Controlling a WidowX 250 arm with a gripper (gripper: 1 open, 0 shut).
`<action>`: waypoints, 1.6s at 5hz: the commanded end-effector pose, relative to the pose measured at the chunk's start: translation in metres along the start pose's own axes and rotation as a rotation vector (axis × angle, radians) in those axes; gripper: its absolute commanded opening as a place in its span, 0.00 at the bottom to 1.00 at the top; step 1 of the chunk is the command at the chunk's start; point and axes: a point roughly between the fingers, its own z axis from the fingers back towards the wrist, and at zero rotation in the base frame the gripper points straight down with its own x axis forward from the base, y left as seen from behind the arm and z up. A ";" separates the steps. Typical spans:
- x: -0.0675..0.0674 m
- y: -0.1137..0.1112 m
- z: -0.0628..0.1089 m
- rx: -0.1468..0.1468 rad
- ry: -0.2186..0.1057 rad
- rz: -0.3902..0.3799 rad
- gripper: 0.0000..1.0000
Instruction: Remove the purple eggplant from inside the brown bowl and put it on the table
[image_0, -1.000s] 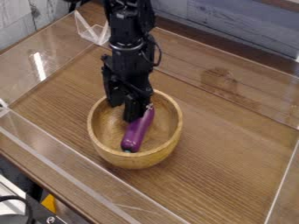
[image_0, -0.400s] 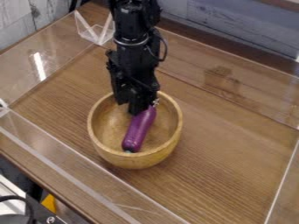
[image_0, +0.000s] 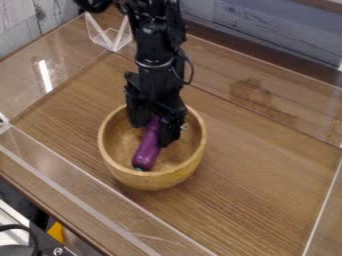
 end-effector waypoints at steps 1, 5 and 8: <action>0.019 0.003 0.006 0.022 -0.046 -0.019 1.00; 0.011 -0.010 0.016 0.017 -0.054 0.047 0.00; 0.006 -0.020 0.018 0.018 -0.066 0.117 0.00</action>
